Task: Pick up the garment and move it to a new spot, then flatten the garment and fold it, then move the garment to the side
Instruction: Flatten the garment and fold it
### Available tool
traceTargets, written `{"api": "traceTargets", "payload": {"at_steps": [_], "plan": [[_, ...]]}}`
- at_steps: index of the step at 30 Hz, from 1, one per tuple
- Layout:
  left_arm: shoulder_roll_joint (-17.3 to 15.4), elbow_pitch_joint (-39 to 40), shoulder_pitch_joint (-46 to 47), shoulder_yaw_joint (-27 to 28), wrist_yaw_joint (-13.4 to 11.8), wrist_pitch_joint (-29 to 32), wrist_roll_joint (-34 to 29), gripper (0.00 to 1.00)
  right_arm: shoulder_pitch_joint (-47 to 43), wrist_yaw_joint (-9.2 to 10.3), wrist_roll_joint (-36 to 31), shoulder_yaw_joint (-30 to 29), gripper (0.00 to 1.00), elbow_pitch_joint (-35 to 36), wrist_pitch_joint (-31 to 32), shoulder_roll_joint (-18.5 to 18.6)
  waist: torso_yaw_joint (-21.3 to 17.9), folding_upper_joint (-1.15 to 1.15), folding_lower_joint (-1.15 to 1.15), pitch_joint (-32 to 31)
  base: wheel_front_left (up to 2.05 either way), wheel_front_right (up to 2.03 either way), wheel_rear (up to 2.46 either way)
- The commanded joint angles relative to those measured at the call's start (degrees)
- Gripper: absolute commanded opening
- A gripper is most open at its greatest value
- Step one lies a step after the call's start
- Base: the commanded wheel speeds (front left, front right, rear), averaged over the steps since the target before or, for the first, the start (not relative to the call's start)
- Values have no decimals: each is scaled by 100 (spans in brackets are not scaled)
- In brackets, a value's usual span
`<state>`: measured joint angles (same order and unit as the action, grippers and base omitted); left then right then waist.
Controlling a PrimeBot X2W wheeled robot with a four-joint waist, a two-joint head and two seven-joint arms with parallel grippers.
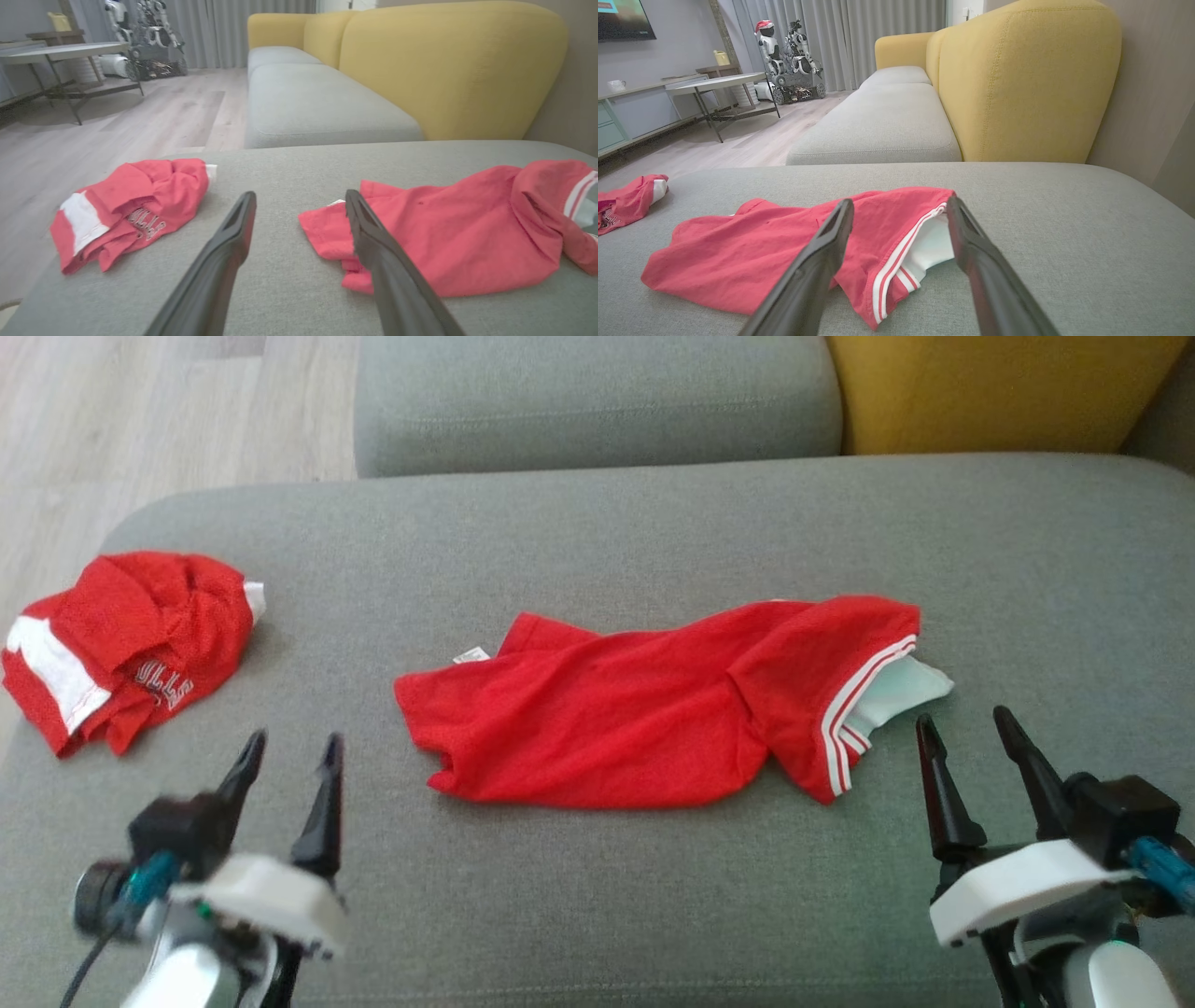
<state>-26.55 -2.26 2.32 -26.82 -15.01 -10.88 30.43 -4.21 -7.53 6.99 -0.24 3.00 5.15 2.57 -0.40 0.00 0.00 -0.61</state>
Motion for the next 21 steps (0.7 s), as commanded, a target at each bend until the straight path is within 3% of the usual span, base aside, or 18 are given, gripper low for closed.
{"api": "traceTargets", "payload": {"at_steps": [1, 7, 14, 21], "plan": [[-50, 66, 678, 201, 78, 63, 54, 100, 247, 4, 2, 128, 100, 251, 1, 34, -2, 0, 0, 82, 0, 0, 0], [277, -690, 1717, -39, 518, 455, 194, 100, 458, 4, -5, 186, 100, 376, -34, 33, -98, 0, 0, 550, 0, 0, 0], [711, -2347, 2756, -157, 1119, 832, 564, 100, 712, 4, 21, 254, 100, 380, -111, 32, -317, 0, 0, 1090, 0, 0, 0], [1012, -3731, 3319, -80, 1431, 1088, 917, 100, 845, 4, 41, 216, 100, 343, -197, 32, -441, 0, 0, 1360, 0, 0, 0]]}}
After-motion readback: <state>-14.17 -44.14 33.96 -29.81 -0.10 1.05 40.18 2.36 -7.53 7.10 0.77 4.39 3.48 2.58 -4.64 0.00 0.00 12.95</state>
